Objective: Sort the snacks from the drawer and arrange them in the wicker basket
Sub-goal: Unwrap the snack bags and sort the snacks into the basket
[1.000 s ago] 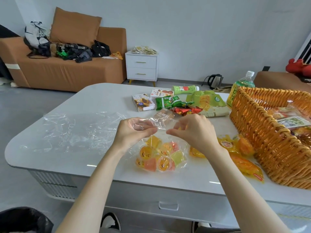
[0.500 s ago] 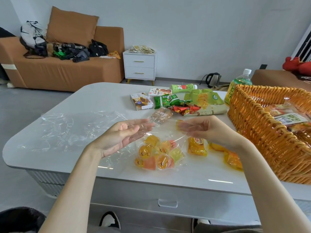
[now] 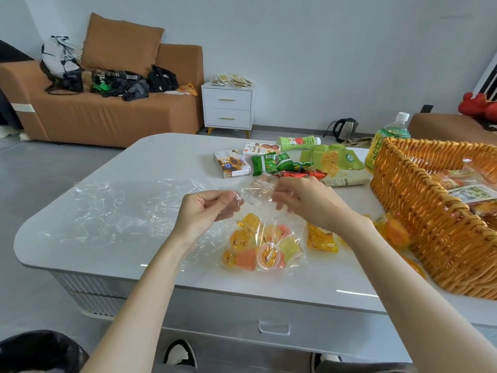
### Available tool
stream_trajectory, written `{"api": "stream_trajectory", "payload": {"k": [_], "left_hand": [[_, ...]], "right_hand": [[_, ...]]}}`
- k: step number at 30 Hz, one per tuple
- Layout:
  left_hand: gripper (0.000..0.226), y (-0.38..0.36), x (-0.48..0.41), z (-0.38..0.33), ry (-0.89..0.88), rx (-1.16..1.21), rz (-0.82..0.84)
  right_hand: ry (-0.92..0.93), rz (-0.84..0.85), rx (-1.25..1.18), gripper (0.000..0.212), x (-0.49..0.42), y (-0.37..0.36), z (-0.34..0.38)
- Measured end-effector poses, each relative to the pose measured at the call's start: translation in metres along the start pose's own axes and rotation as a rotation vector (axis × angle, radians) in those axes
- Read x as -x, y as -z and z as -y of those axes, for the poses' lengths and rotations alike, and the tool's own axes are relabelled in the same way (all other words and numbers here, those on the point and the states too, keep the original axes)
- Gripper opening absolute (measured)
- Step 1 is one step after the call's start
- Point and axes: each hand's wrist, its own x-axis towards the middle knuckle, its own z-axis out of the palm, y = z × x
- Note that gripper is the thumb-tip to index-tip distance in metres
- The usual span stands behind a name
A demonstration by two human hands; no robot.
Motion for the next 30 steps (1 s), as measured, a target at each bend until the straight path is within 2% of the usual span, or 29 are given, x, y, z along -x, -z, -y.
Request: {"api": "stream_trajectory", "payload": {"k": [3,8,15,21,26,30], "left_hand": [[0.019,-0.008,0.002,-0.01,-0.011,0.022,0.014],[0.026,-0.04,0.003,-0.045,-0.073,0.014,0.093],[0.033,-0.135,-0.007,-0.109,-0.209,-0.097,0.098],[0.041,-0.231,-0.007,-0.126,-0.136,-0.154,0.136],[0.044,-0.301,-0.018,-0.115,-0.044,-0.266,0.265],[0.05,-0.339,-0.035,-0.094,-0.008,-0.419,0.399]], "right_hand": [[0.011,-0.053,-0.038,0.016,0.008,0.01,-0.001],[0.015,-0.208,0.039,0.017,0.031,0.05,-0.001],[-0.156,-0.476,-0.209,0.016,0.079,0.146,-0.023],[-0.332,-0.652,-0.282,0.021,0.123,0.217,-0.072],[-0.488,-0.775,-0.2,0.017,0.141,0.241,-0.132],[-0.612,-0.782,-0.204,0.017,0.14,0.238,-0.18]]}}
